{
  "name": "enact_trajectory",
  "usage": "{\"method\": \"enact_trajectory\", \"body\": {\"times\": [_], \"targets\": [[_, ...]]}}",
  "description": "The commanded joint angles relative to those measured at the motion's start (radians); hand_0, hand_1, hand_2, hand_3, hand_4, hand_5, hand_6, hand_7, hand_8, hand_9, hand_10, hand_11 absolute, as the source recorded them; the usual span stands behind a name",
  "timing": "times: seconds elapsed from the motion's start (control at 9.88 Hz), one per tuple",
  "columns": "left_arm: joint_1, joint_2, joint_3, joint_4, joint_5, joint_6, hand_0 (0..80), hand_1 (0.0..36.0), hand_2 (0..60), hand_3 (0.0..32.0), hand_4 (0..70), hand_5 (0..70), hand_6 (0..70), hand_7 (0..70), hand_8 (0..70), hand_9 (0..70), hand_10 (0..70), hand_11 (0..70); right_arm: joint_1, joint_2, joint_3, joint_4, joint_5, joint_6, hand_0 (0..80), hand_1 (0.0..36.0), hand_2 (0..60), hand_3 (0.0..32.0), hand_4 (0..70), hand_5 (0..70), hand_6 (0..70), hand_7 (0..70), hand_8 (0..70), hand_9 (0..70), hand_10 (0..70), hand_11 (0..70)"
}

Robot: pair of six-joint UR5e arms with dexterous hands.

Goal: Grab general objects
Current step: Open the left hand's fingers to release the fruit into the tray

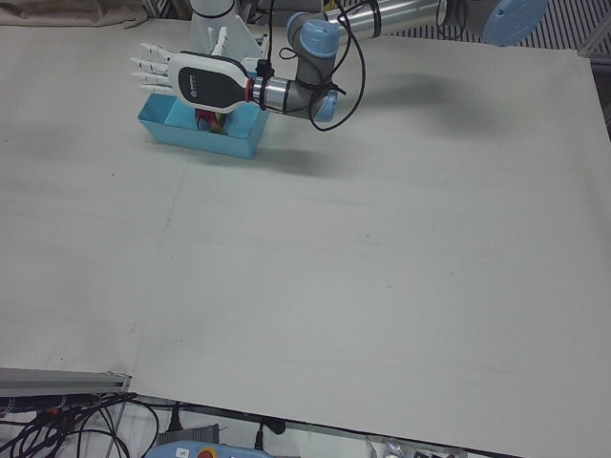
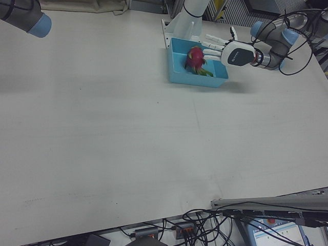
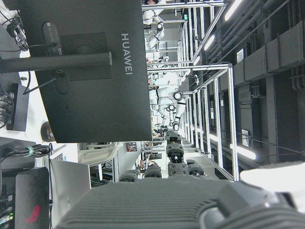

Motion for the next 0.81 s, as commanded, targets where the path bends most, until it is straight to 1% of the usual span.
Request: {"method": "enact_trajectory", "body": {"times": [0.0, 0.1, 0.2, 0.3, 0.41, 0.51, 0.61, 0.71], "targets": [[-0.007, -0.054, -0.006, 0.027, 0.000, -0.004, 49.1, 15.1, 0.0, 0.0, 7.5, 0.0, 0.0, 4.3, 0.0, 0.0, 0.0, 0.0, 0.000, 0.001, 0.000, 0.000, 0.000, 0.000, 0.0, 0.0, 0.0, 0.0, 0.0, 0.0, 0.0, 0.0, 0.0, 0.0, 0.0, 0.0], [-0.023, -0.101, -0.006, 0.081, 0.000, -0.008, 48.8, 14.0, 0.0, 0.0, 5.5, 0.0, 0.0, 2.9, 0.0, 0.0, 0.0, 0.0, 0.000, 0.001, 0.002, 0.000, 0.000, 0.000, 0.0, 0.0, 0.0, 0.0, 0.0, 0.0, 0.0, 0.0, 0.0, 0.0, 0.0, 0.0], [-0.078, -0.126, -0.002, 0.134, 0.000, -0.011, 48.7, 14.5, 0.5, 0.0, 6.3, 0.4, 0.5, 7.9, 0.0, 0.3, 0.0, 0.0, 0.000, 0.001, 0.000, 0.000, 0.000, 0.000, 0.0, 0.0, 0.0, 0.0, 0.0, 0.0, 0.0, 0.0, 0.0, 0.0, 0.0, 0.0], [-0.172, -0.125, 0.024, 0.157, 0.000, -0.014, 49.8, 16.3, 7.2, 0.0, 13.8, 8.6, 6.2, 20.4, 0.2, 2.6, 0.1, 1.1, 0.000, 0.001, 0.000, 0.000, 0.000, 0.000, 0.0, 0.0, 0.0, 0.0, 0.0, 0.0, 0.0, 0.0, 0.0, 0.0, 0.0, 0.0], [-0.269, -0.125, 0.084, 0.160, 0.000, -0.014, 50.4, 16.1, 11.4, 0.0, 23.3, 18.2, 14.2, 32.5, 3.6, 5.1, 3.6, 6.6, 0.000, -0.001, 0.000, 0.000, 0.000, 0.000, 0.0, 0.0, 0.0, 0.0, 0.0, 0.0, 0.0, 0.0, 0.0, 0.0, 0.0, 0.0], [-0.367, -0.126, 0.172, 0.159, 0.000, -0.012, 50.5, 14.4, 9.2, 0.0, 27.0, 20.7, 17.6, 37.2, 8.4, 6.4, 5.9, 9.6, 0.000, 0.001, 0.000, 0.000, 0.000, 0.000, 0.0, 0.0, 0.0, 0.0, 0.0, 0.0, 0.0, 0.0, 0.0, 0.0, 0.0, 0.0], [-0.468, -0.128, 0.252, 0.146, 0.000, -0.012, 49.1, 8.9, 0.0, 0.0, 29.2, 20.2, 21.3, 42.0, 18.0, 9.9, 6.9, 10.4, 0.000, 0.001, 0.000, 0.000, 0.000, 0.002, 0.0, 0.0, 0.0, 0.0, 0.0, 0.0, 0.0, 0.0, 0.0, 0.0, 0.0, 0.0], [-0.557, -0.139, 0.332, 0.127, 0.000, -0.011, 50.3, 9.4, 0.0, 0.0, 31.7, 22.1, 25.0, 46.0, 20.0, 12.4, 7.8, 11.7, 0.000, 0.001, 0.000, 0.000, 0.000, 0.000, 0.0, 0.0, 0.0, 0.0, 0.0, 0.0, 0.0, 0.0, 0.0, 0.0, 0.0, 0.0]]}}
